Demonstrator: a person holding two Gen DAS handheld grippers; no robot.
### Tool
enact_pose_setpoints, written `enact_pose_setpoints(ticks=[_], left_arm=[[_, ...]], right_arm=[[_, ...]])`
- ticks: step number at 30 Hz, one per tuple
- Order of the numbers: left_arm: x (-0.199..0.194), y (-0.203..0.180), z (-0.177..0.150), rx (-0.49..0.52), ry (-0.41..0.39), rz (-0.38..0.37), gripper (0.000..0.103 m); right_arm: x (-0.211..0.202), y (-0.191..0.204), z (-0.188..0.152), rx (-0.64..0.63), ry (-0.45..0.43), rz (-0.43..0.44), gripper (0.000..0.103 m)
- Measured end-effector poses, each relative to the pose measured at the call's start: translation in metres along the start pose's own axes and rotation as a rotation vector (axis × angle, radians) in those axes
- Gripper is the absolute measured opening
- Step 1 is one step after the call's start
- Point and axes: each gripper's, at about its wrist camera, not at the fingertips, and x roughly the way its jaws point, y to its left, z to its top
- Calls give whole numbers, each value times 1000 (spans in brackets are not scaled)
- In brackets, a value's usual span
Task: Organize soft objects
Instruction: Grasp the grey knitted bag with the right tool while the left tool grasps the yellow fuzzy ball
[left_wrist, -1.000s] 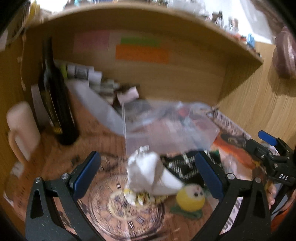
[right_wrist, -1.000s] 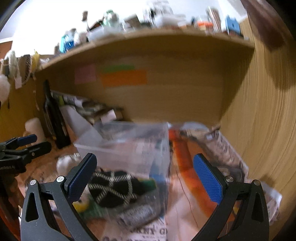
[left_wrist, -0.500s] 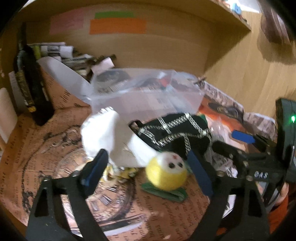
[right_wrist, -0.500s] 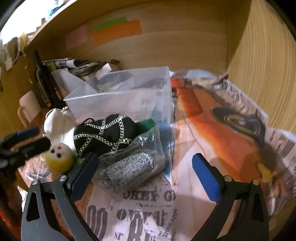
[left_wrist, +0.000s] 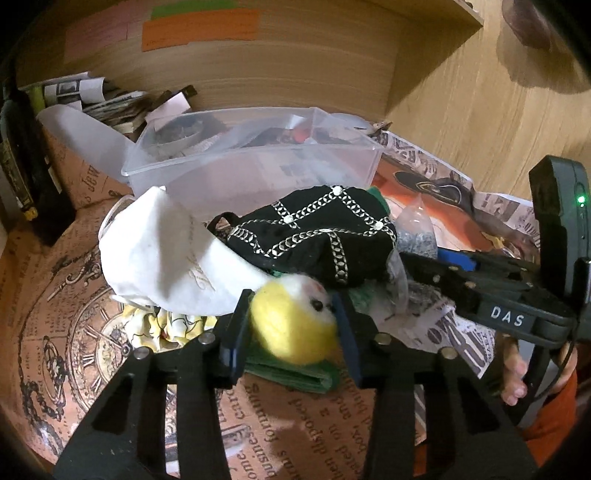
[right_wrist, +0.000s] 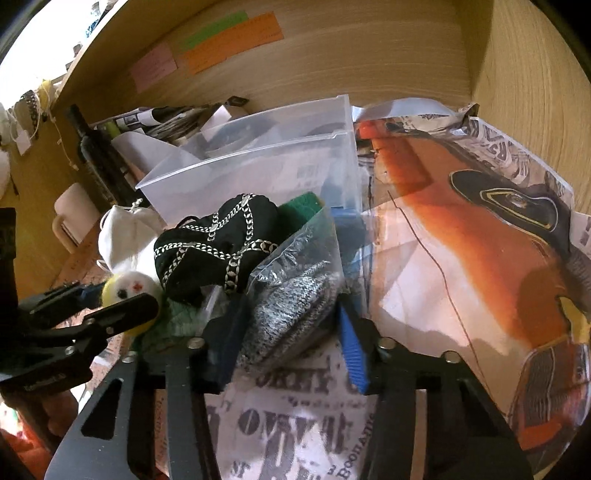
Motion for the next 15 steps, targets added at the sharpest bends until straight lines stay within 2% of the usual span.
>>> enact_pose_setpoints(ticks=[3, 10, 15], left_arm=[[-4, 3, 2, -11, -11, -13, 42], [-28, 21, 18, -46, -95, -3, 42], [-44, 36, 38, -64, -173, 19, 42]], right_arm=[[-6, 2, 2, -4, -18, 6, 25], [-28, 9, 13, -55, -84, -60, 20], [-49, 11, 29, -63, -163, -82, 20]])
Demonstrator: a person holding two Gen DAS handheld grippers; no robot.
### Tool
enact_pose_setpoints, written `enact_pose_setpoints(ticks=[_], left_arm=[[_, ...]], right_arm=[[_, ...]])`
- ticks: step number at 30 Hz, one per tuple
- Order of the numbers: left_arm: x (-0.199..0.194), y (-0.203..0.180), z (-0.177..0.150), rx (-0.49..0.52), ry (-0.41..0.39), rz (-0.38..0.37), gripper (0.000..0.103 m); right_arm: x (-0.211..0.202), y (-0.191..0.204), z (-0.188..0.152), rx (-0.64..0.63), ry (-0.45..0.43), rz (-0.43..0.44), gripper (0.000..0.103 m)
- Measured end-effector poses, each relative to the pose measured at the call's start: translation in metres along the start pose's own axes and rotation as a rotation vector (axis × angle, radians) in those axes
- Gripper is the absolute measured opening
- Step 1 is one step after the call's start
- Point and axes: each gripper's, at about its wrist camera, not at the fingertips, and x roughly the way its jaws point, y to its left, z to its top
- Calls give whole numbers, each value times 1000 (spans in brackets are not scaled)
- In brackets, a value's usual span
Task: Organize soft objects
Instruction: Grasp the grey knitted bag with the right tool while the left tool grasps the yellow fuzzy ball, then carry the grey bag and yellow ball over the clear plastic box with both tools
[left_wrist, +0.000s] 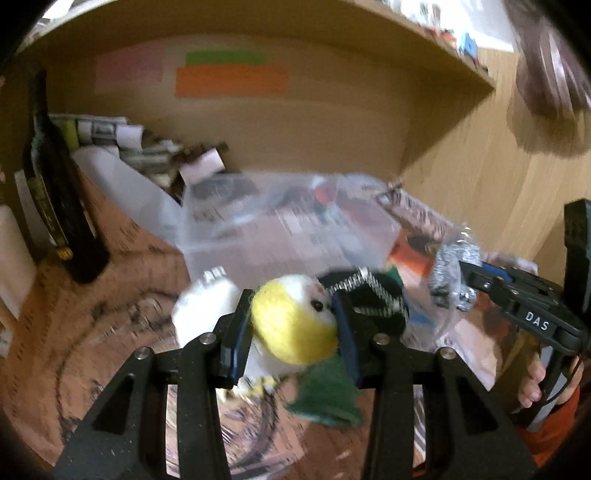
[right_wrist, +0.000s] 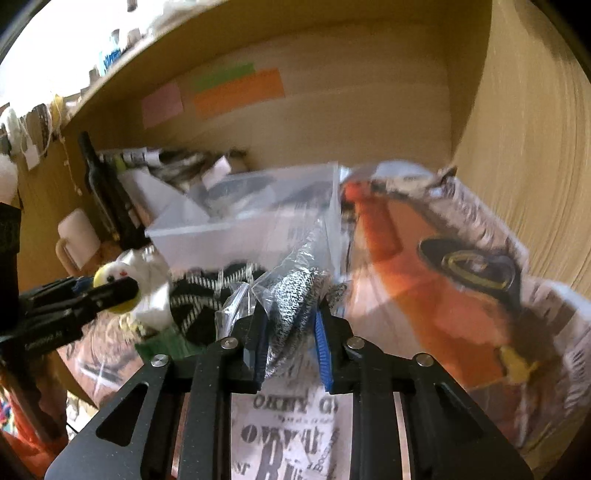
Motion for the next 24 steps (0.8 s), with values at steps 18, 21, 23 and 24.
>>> enact_pose_setpoints(ticks=[18, 21, 23, 24], left_arm=[[31, 53, 89, -54, -75, 79, 42], [48, 56, 97, -52, -42, 86, 42], [62, 58, 103, -43, -8, 85, 42], [67, 58, 104, -41, 7, 84, 42]], right_arm=[[18, 17, 97, -116, -219, 21, 20], [32, 23, 105, -131, -209, 27, 20], [45, 26, 109, -139, -190, 27, 21], [52, 27, 110, -142, -177, 27, 21]])
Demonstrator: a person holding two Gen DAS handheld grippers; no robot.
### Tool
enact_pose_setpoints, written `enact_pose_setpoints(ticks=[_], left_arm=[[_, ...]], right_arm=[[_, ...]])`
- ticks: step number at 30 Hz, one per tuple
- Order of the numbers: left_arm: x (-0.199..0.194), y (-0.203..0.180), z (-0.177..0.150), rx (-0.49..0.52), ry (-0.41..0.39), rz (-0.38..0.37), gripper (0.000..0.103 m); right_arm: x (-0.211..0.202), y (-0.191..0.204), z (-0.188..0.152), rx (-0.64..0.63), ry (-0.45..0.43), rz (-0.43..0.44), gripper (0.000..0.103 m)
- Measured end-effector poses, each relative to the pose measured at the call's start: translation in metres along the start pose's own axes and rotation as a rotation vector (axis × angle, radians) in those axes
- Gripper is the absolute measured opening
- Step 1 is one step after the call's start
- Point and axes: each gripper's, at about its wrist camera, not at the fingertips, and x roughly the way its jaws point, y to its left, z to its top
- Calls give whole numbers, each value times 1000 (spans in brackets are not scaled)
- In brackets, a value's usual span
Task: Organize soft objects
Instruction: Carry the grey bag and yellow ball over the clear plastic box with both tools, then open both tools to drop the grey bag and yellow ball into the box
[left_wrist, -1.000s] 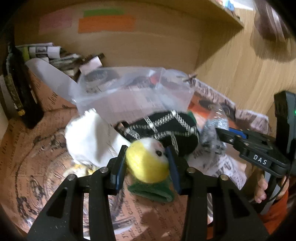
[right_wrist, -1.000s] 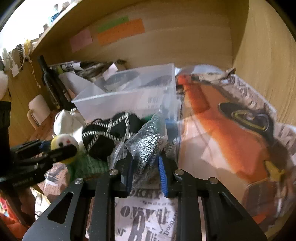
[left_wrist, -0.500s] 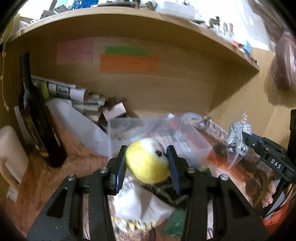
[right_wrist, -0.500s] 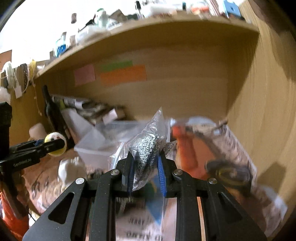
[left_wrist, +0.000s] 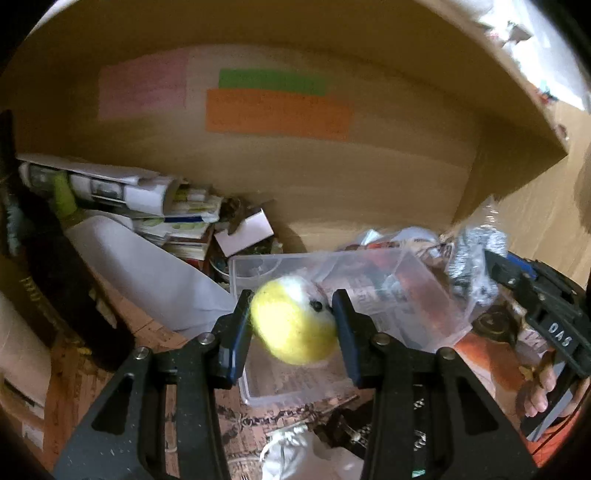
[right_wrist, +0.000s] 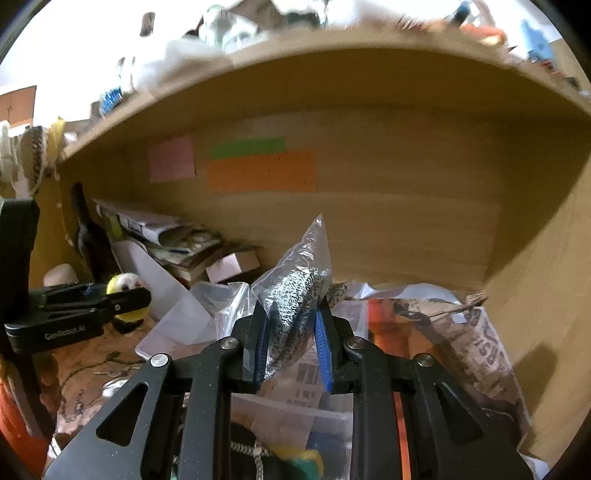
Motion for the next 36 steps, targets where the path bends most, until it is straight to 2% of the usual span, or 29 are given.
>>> enact_pose_setpoints(ticks=[7, 12, 19, 23, 25, 27, 31, 36], left_arm=[[51, -8, 3, 61, 143, 5, 42], [82, -11, 2, 71, 250, -31, 42], [107, -11, -1, 86, 356, -41, 42], [108, -15, -1, 110, 360, -31, 46], [104, -17, 0, 118, 349, -23, 58], [98, -18, 2, 116, 329, -20, 63], [75, -18, 8, 109, 277, -18, 67], [35, -19, 16, 100, 177, -15, 72]], right_arm=[[59, 0, -11, -8, 162, 0, 21], [89, -3, -27, -15, 270, -15, 21], [114, -4, -39, -33, 366, -23, 23], [117, -2, -40, -51, 382, -23, 25], [116, -1, -40, -57, 386, -20, 31], [114, 0, -39, -63, 378, -21, 45], [100, 3, -31, -74, 329, -33, 58], [61, 7, -14, -85, 224, -40, 79]])
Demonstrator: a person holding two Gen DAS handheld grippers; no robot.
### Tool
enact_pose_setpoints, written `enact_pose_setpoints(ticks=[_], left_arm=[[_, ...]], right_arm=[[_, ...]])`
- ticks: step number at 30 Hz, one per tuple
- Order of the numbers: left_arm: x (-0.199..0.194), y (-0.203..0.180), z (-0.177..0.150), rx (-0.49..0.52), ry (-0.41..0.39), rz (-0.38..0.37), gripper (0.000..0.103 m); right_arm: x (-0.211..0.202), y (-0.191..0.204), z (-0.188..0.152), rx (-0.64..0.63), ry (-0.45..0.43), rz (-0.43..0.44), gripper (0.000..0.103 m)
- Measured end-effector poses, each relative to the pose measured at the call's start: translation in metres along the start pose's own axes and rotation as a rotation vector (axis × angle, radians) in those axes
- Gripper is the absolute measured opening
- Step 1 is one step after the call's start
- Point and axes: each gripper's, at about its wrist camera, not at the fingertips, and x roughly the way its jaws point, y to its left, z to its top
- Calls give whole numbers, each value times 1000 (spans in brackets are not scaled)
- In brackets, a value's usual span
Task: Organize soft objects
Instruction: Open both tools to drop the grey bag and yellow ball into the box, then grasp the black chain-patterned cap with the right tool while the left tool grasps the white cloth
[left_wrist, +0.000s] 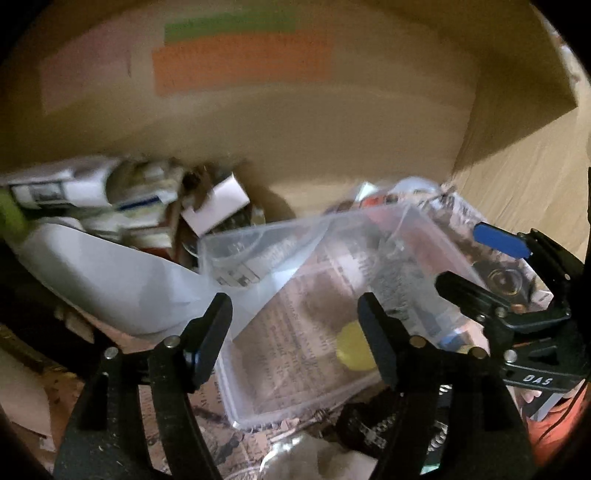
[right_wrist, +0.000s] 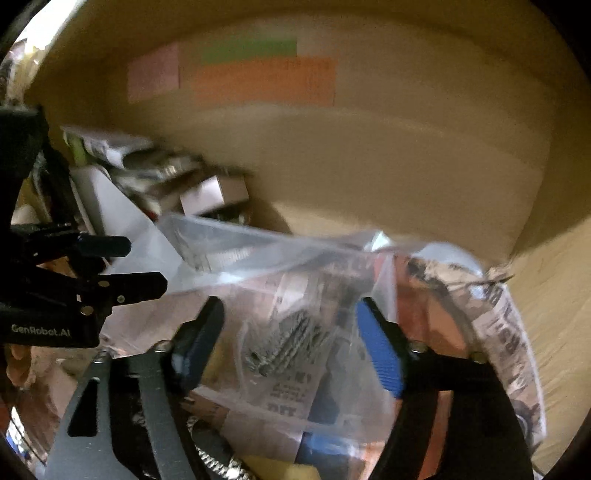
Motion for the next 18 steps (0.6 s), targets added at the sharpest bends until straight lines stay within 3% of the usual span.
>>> enact_pose_setpoints(ticks=[4, 11, 18], left_arm=[[-36, 0, -6, -21, -93, 13, 95], [-75, -1, -34, -21, -173, 60, 101], [-73, -2, -71, -56, -125, 55, 101]], right_arm=[[-32, 4, 1, -8, -72, 10, 85], [-66, 18, -14, -32, -127, 32, 91], [-70, 27, -46, -2, -78, 83, 96]])
